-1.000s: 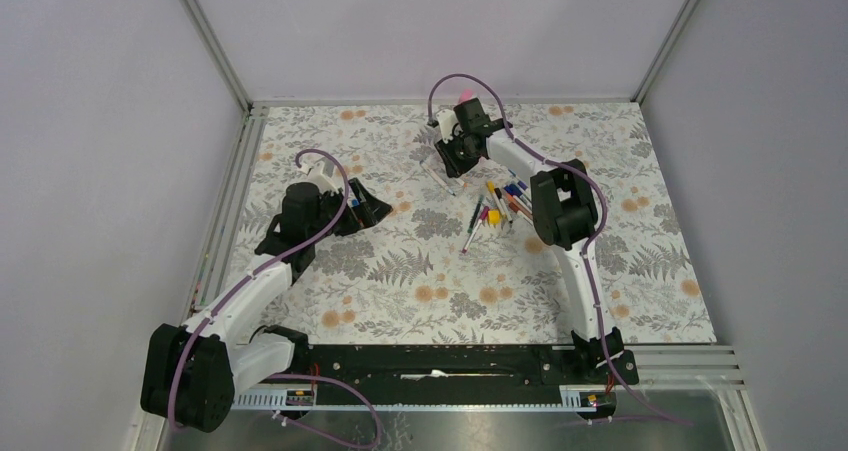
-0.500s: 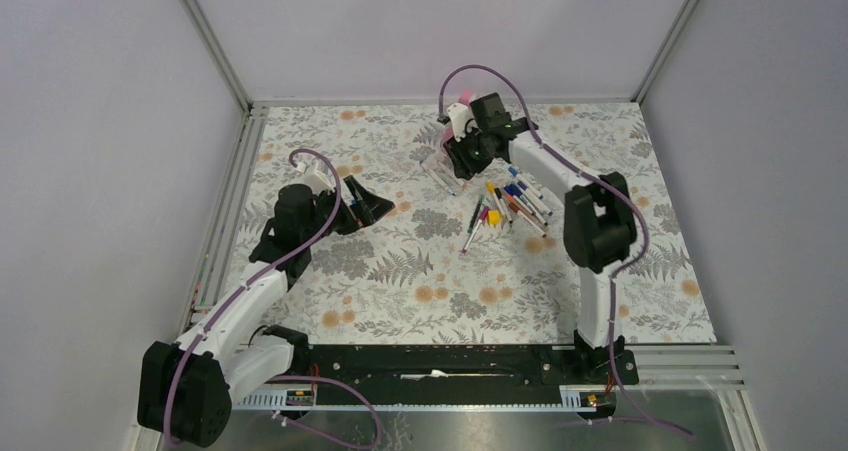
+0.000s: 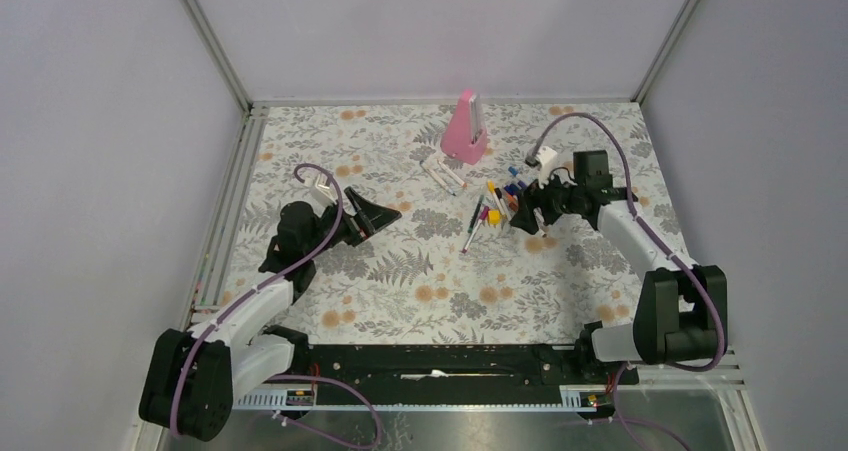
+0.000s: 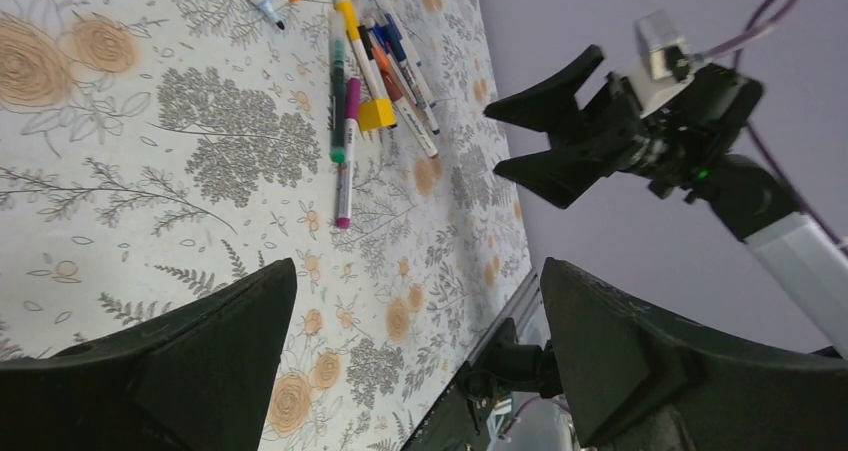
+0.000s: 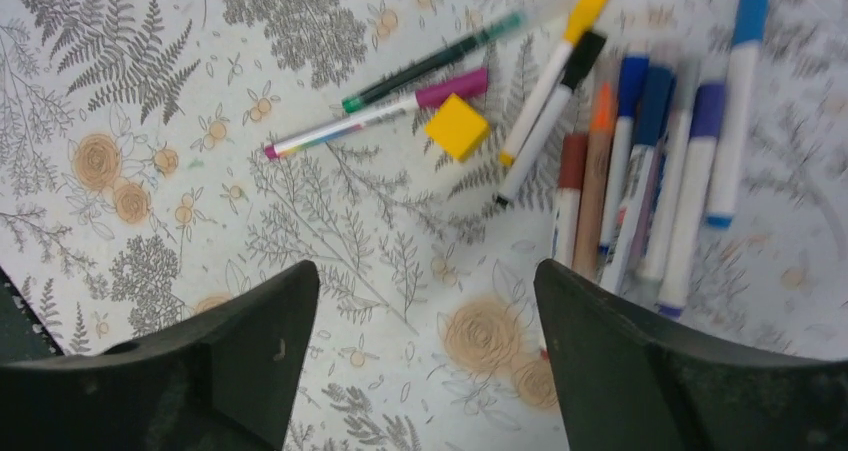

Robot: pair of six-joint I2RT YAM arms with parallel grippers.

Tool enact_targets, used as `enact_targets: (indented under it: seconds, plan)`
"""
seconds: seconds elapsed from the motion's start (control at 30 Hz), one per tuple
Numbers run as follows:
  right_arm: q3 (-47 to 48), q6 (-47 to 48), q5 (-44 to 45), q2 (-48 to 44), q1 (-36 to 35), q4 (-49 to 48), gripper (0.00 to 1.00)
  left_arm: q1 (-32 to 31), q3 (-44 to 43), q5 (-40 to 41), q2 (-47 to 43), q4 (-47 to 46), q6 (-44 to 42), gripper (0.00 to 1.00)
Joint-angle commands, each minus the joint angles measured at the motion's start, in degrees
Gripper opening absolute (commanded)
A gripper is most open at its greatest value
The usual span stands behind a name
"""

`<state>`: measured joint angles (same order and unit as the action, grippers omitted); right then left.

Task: Open the pen caps
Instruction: Pick up the pen from the center of the board.

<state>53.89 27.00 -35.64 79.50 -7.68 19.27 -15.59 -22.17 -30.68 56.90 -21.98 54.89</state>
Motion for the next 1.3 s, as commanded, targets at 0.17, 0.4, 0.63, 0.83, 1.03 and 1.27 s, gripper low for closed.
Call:
enact_targets:
  seconds: [0.17, 0.4, 0.63, 0.83, 1.03, 1.27]
  plan:
    - [-14.0, -8.7, -10.8, -7.4, 10.2, -19.6, 1.0, 0.3, 2.0, -8.7, 7.1, -15.7, 7.2, 0.99]
    - [-16.4, -12.9, -13.1, -8.2, 13.5, -23.8, 1.0, -2.4, -1.1, -6.3, 10.7, -8.9, 3.5, 0.99]
    - [-16.2, -15.8, -14.0, -7.4, 17.2, -24.0, 1.0, -14.4, -11.4, 10.6, 12.2, 9.7, -8.1, 0.99]
    - [-11.7, -18.5, -12.6, -2.0, 20.5, -18.6, 1.0, -26.1, -23.6, 30.2, 18.3, 25.1, -15.2, 0.99]
    - [-8.0, -17.8, -12.3, 2.6, 22.3, -12.2, 0.99, -34.0, -31.9, 40.9, 25.7, 28.9, -17.7, 0.98]
    - [-7.2, -17.2, -12.7, 2.8, 23.1, -10.8, 1.0, -39.0, -42.4, 43.6, 37.5, 33.0, -19.9, 0.96]
